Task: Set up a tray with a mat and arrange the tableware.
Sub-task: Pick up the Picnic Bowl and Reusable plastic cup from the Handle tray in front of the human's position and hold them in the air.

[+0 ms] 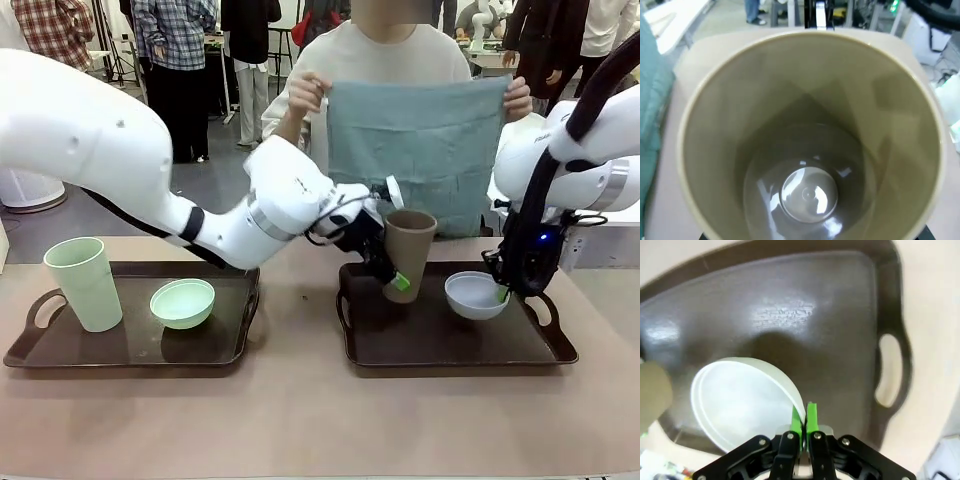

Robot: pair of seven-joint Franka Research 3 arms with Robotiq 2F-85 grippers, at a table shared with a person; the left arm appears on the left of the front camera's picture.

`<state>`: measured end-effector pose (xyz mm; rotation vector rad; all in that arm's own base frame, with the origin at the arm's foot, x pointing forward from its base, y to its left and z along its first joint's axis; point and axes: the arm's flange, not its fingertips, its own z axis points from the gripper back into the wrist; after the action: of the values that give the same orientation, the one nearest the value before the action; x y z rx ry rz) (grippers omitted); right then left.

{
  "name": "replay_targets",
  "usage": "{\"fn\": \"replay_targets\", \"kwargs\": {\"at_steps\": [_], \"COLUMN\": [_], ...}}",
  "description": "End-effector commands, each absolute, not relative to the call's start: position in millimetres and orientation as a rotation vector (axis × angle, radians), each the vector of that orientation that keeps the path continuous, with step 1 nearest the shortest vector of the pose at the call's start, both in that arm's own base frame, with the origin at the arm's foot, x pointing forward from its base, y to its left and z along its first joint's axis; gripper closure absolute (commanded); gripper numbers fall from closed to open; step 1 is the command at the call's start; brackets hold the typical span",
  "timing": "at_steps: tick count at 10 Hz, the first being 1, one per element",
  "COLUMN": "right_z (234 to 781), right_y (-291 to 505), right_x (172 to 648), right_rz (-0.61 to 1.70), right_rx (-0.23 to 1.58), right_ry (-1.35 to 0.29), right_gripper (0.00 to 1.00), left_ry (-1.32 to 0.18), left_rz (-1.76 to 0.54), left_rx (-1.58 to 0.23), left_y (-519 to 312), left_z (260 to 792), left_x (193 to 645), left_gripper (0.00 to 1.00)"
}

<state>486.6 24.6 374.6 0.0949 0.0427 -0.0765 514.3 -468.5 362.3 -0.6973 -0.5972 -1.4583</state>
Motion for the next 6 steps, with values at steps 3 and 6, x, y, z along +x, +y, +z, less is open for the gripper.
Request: {"fn": "replay_targets", "kwargs": {"at_steps": [3,6], "right_z": [477.8,539.5], "right_y": [-2.9,-4.3], "right_x": [437.0,403.3], "right_rz": [-0.058,-0.045], "right_rx": [0.16,0.181], "right_ry": [-0.049,-0.118], "right_gripper": [1.0,1.0], "left_ry": [-0.653,-0.672], "left_rz": [-1.463,-1.502], "left_rx": [-0.678,-0.629], "left_y": [-415.5,-412.1], "left_z": [475.7,514.3], "left_x": [457.2,432.4], "left_gripper": [1.0,1.0]}}
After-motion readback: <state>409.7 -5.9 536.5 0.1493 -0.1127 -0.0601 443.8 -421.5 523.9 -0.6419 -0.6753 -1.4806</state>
